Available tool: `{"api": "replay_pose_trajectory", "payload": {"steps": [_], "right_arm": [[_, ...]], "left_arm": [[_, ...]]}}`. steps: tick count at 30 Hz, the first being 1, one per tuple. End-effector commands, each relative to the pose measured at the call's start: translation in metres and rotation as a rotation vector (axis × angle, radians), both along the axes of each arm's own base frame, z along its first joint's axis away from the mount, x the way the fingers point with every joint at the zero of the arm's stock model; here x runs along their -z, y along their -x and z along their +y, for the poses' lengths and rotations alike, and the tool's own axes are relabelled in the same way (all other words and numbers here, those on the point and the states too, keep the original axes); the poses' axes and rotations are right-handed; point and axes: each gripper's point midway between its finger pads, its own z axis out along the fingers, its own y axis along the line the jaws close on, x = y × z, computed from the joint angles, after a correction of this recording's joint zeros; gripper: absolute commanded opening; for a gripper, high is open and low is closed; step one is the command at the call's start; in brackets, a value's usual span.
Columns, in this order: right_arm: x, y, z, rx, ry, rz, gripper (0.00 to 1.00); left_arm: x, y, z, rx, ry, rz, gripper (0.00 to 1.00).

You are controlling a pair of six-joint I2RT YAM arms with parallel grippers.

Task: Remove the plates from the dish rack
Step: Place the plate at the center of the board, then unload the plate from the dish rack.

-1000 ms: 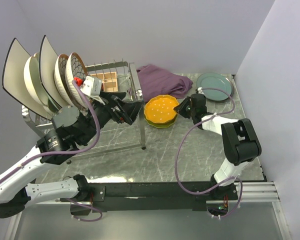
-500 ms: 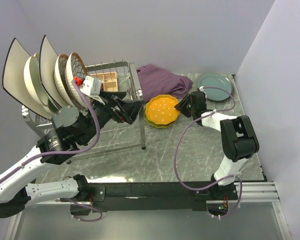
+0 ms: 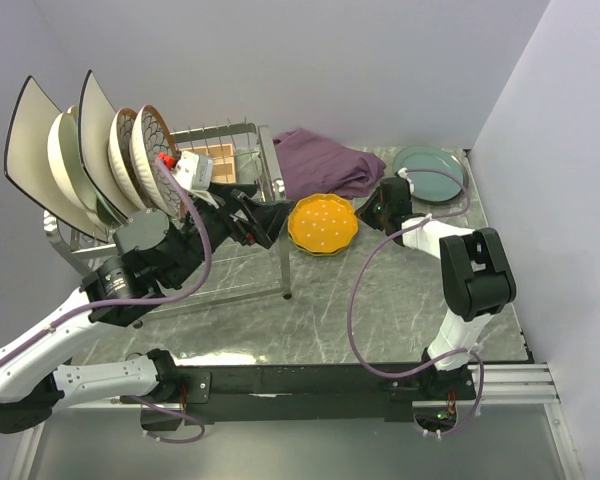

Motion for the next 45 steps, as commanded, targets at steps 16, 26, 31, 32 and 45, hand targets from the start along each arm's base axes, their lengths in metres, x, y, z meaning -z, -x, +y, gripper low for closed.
{"api": "replay_pose_trajectory", "payload": {"steps": [16, 26, 31, 32, 45], "right_arm": [[-0.196, 0.091, 0.046, -0.212, -0.112, -0.345, 0.82], [-0.228, 0.185, 0.076, -0.383, -0.134, -0.528, 0.82], [-0.213, 0.19, 0.078, -0.393, -0.132, -0.54, 0.82], [-0.21, 0.19, 0.08, -0.399, -0.13, -0.535, 0.82], [-0.209, 0.194, 0.084, -0.409, -0.098, -0.553, 0.81]], "left_arm": [[-0.089, -0.046, 0.133, -0.752, -0.148, 0.003, 0.95], [-0.075, -0.041, 0.191, -1.191, -0.366, 0.056, 0.84], [-0.072, -0.046, 0.183, -1.164, -0.385, 0.048, 0.71], [-0.071, -0.045, 0.184, -1.167, -0.392, 0.051, 0.7], [-0.049, -0.056, 0.187, -1.251, -0.513, 0.09, 0.64]]}}
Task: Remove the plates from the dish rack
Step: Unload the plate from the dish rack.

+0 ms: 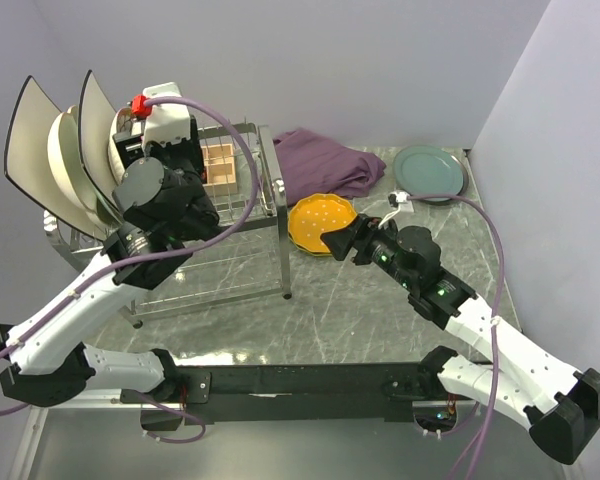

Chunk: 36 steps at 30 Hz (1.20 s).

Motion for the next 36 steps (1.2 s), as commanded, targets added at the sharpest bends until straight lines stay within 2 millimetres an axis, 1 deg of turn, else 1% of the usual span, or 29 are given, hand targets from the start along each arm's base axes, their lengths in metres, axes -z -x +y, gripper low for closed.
{"api": "replay_pose_trajectory", "payload": {"steps": [1, 5, 7, 8, 10, 11, 12, 13, 14, 15, 16, 17, 19, 20, 21, 22, 23, 24, 25, 26, 27, 31, 36], "right_arm": [[-0.02, -0.001, -0.005, 0.024, -0.022, -0.086, 0.81], [-0.024, 0.001, -0.007, 0.03, -0.019, -0.1, 0.81], [-0.025, 0.002, -0.007, 0.028, -0.018, -0.106, 0.81], [-0.024, 0.003, -0.007, 0.029, -0.015, -0.106, 0.8], [-0.023, 0.003, -0.007, 0.029, -0.013, -0.108, 0.81], [-0.024, 0.004, -0.007, 0.027, -0.012, -0.11, 0.8], [-0.024, 0.004, -0.007, 0.028, -0.011, -0.113, 0.8], [-0.025, 0.004, -0.008, 0.031, -0.01, -0.115, 0.8], [-0.025, 0.005, -0.008, 0.033, -0.01, -0.116, 0.8], [-0.024, 0.005, -0.009, 0.035, -0.007, -0.118, 0.8], [-0.024, 0.005, -0.009, 0.034, -0.007, -0.12, 0.8], [-0.024, 0.005, -0.009, 0.038, -0.004, -0.12, 0.8], [-0.024, 0.006, -0.009, 0.036, -0.002, -0.123, 0.8], [-0.025, 0.005, -0.009, 0.04, 0.0, -0.126, 0.8], [-0.024, 0.006, -0.009, 0.039, 0.003, -0.125, 0.8], [-0.025, 0.006, -0.008, 0.038, 0.004, -0.127, 0.8], [-0.024, 0.006, -0.008, 0.037, 0.007, -0.125, 0.8], [-0.024, 0.006, -0.008, 0.036, 0.008, -0.126, 0.8], [-0.024, 0.006, -0.007, 0.033, 0.009, -0.125, 0.8], [-0.024, 0.006, -0.006, 0.031, 0.01, -0.126, 0.8], [-0.025, 0.006, -0.006, 0.033, 0.011, -0.128, 0.8], [-0.023, 0.007, -0.002, 0.027, 0.021, -0.125, 0.8], [-0.023, 0.009, -0.002, 0.03, 0.029, -0.13, 0.8]], "left_arm": [[0.003, 0.0, 0.006, -0.054, -0.019, 0.033, 0.65], [0.0, -0.003, 0.004, -0.061, -0.039, 0.047, 0.68], [-0.003, -0.007, -0.003, -0.033, -0.057, 0.047, 0.78], [0.0, -0.009, -0.008, -0.018, -0.086, 0.061, 0.81], [-0.002, -0.017, -0.019, 0.017, -0.096, 0.059, 0.87], [0.002, -0.019, -0.023, 0.037, -0.148, 0.093, 0.89], [-0.007, -0.022, -0.029, 0.064, -0.084, 0.059, 0.95], [-0.01, -0.023, -0.033, 0.095, -0.067, 0.053, 0.96], [-0.012, -0.029, -0.044, 0.181, -0.064, 0.055, 0.97], [-0.02, -0.028, -0.044, 0.209, -0.027, 0.05, 0.98], [-0.024, -0.027, -0.043, 0.213, -0.021, 0.045, 0.98], [-0.028, -0.024, -0.034, 0.161, -0.018, 0.039, 0.98], [-0.034, -0.022, -0.025, 0.102, -0.026, 0.024, 0.97], [-0.027, -0.021, -0.021, 0.055, -0.05, 0.042, 0.96], [-0.036, -0.016, -0.012, 0.027, -0.02, 0.011, 0.93], [-0.036, -0.013, -0.007, 0.001, -0.024, 0.015, 0.91], [-0.027, -0.014, -0.008, -0.024, -0.044, 0.031, 0.9], [-0.028, -0.004, 0.007, -0.059, -0.087, 0.064, 0.86], [-0.034, -0.001, 0.011, -0.071, -0.004, 0.015, 0.83], [-0.028, 0.0, 0.011, -0.08, -0.028, 0.035, 0.82], [-0.027, 0.005, 0.018, -0.097, -0.05, 0.062, 0.82], [-0.024, 0.008, 0.021, -0.102, -0.064, 0.078, 0.81], [-0.012, 0.008, 0.02, -0.105, -0.104, 0.108, 0.81]]}}
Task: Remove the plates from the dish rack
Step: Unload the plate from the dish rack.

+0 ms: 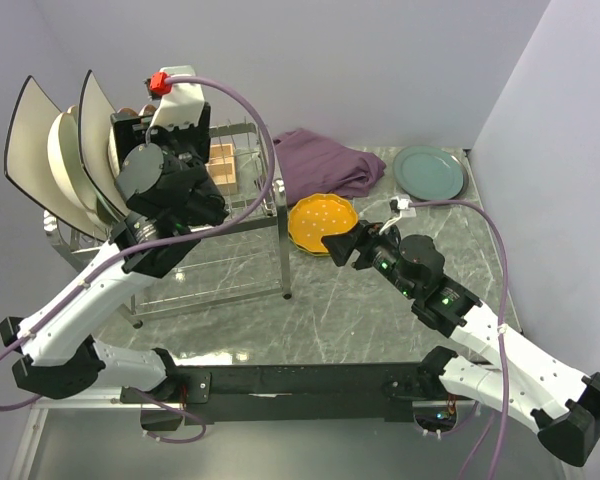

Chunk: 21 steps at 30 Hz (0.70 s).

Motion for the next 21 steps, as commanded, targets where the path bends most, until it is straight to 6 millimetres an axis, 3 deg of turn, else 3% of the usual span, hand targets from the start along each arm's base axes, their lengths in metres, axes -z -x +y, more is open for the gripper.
{"api": "replay_pose_trajectory", "payload": {"steps": [1, 12, 15, 16, 17, 21], "right_arm": [[-0.011, -0.002, -0.001, 0.02, -0.004, -0.043, 0.8], [-0.019, -0.003, 0.0, 0.023, 0.004, -0.05, 0.79], [-0.02, -0.002, -0.002, 0.026, 0.003, -0.055, 0.79], [-0.018, -0.002, -0.002, 0.027, 0.005, -0.054, 0.79], [-0.017, -0.002, -0.003, 0.027, 0.006, -0.055, 0.79], [-0.017, -0.001, -0.003, 0.027, 0.007, -0.056, 0.79]], "left_arm": [[0.007, 0.016, 0.017, -0.069, 0.037, 0.03, 0.81], [-0.003, 0.014, -0.003, 0.046, 0.071, -0.016, 0.82], [-0.004, 0.023, 0.009, -0.02, 0.049, 0.026, 0.8], [-0.012, 0.025, 0.013, -0.024, 0.176, -0.041, 0.8], [-0.003, 0.028, 0.017, -0.03, 0.062, 0.036, 0.8], [0.0, 0.035, 0.023, -0.047, 0.083, 0.07, 0.82]]}}
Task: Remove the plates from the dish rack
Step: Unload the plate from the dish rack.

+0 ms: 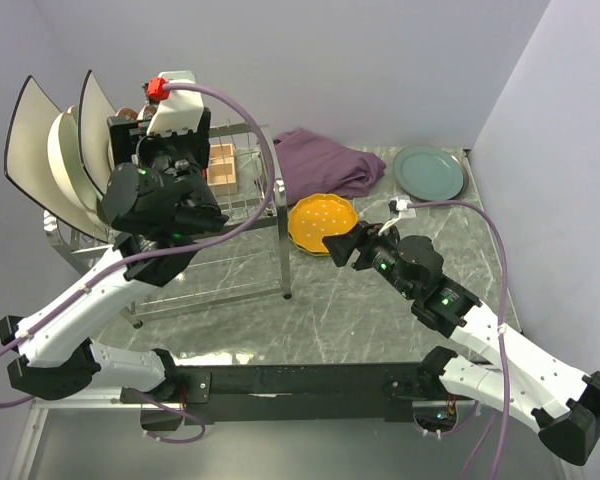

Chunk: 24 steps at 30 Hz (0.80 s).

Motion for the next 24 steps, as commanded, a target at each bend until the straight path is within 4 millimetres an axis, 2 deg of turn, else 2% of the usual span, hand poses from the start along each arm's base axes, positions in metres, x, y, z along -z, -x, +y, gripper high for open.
{"api": "replay_pose_trajectory", "payload": {"steps": [1, 6, 8, 9, 10, 11, 12, 13, 14, 15, 17, 19, 21, 22, 23, 24], "right_arm": [[-0.021, 0.0, 0.0, 0.006, -0.024, -0.051, 0.79], [-0.02, 0.001, 0.002, -0.006, -0.025, -0.048, 0.79], [-0.021, 0.002, 0.001, -0.005, -0.025, -0.05, 0.79], [-0.021, 0.003, 0.001, -0.008, -0.027, -0.053, 0.79], [-0.021, 0.003, 0.001, -0.006, -0.026, -0.054, 0.79], [-0.021, 0.003, 0.001, -0.005, -0.026, -0.054, 0.79], [-0.021, 0.003, 0.0, -0.004, -0.024, -0.057, 0.79], [-0.019, 0.002, 0.0, -0.002, -0.019, -0.053, 0.79], [-0.019, 0.002, -0.001, 0.0, -0.018, -0.055, 0.79], [-0.019, 0.002, -0.001, 0.002, -0.017, -0.056, 0.79], [-0.02, 0.001, 0.0, 0.002, -0.014, -0.056, 0.79], [-0.02, 0.002, 0.001, -0.006, -0.014, -0.057, 0.79], [-0.021, 0.003, 0.002, -0.011, -0.016, -0.059, 0.79], [-0.021, 0.003, 0.002, -0.015, -0.016, -0.058, 0.79], [-0.022, 0.003, 0.003, -0.015, -0.018, -0.059, 0.79], [-0.022, 0.004, 0.003, -0.017, -0.016, -0.06, 0.79]], "left_arm": [[0.004, 0.024, 0.024, -0.081, 0.099, 0.076, 0.82], [0.003, 0.025, 0.02, -0.056, 0.073, 0.079, 0.83], [0.003, 0.013, -0.002, -0.002, 0.012, 0.05, 0.89], [0.006, 0.007, -0.013, 0.024, -0.081, 0.074, 0.91], [0.003, 0.003, -0.021, 0.058, -0.104, 0.06, 0.91], [0.001, -0.007, -0.039, 0.119, -0.073, 0.008, 0.91], [0.006, -0.012, -0.049, 0.159, -0.146, 0.038, 0.91], [-0.006, -0.013, -0.051, 0.197, -0.108, 0.007, 0.92], [-0.009, -0.02, -0.069, 0.271, -0.067, -0.032, 0.92], [-0.012, -0.022, -0.075, 0.305, -0.058, -0.042, 0.93], [-0.025, -0.022, -0.083, 0.359, -0.018, -0.076, 0.93], [-0.042, -0.02, -0.074, 0.332, 0.031, -0.107, 0.92], [-0.043, -0.026, -0.083, 0.329, 0.026, -0.088, 0.89], [-0.058, -0.023, -0.073, 0.322, 0.065, -0.107, 0.88], [-0.044, -0.032, -0.084, 0.322, 0.037, -0.057, 0.86], [-0.043, -0.036, -0.079, 0.31, 0.035, -0.046, 0.86]]}}
